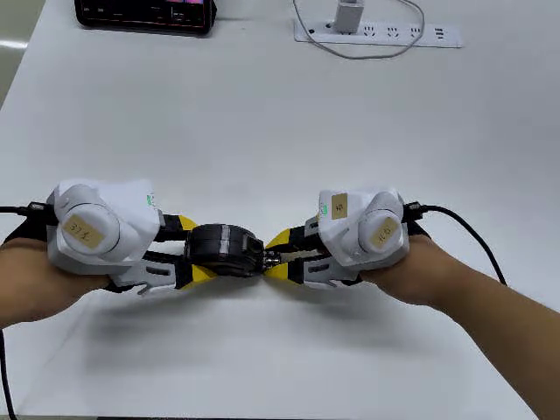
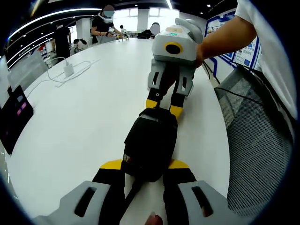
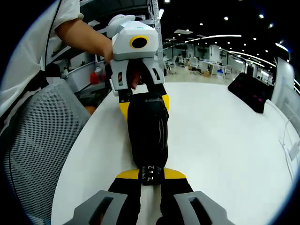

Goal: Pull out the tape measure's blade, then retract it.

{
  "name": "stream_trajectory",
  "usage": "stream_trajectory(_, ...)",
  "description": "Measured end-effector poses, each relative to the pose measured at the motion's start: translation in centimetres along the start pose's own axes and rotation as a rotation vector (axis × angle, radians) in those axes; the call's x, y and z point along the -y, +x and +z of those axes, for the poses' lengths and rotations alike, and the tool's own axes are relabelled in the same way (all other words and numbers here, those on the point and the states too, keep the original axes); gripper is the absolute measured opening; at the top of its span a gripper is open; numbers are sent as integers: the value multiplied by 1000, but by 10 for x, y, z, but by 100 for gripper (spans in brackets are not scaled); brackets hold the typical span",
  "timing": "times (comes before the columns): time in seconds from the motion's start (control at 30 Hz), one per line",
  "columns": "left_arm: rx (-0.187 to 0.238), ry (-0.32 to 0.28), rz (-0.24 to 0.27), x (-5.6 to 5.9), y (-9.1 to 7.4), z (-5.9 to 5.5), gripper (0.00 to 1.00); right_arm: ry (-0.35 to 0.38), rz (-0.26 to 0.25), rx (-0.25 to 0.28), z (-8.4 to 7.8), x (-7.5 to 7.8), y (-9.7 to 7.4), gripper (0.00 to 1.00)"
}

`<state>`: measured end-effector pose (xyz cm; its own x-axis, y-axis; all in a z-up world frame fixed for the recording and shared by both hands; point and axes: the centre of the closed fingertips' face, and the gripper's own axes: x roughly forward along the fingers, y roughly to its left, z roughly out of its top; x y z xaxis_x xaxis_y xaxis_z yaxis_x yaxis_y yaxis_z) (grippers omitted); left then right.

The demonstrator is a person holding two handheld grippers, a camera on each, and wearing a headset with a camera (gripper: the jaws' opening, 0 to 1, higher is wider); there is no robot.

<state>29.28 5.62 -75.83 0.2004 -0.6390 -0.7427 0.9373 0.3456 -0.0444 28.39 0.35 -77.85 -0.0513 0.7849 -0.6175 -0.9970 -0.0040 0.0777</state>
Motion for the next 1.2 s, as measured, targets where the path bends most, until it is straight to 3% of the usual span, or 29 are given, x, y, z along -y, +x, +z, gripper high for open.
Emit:
stream_trajectory(0.63, -6, 16, -6, -1, 0, -1, 26, -2, 12, -10, -3, -2, -4, 11)
stream_trajectory(1.2, -8, 13, -5, 0, 0, -1, 26, 10, -9, -18, -11, -1, -18, 11)
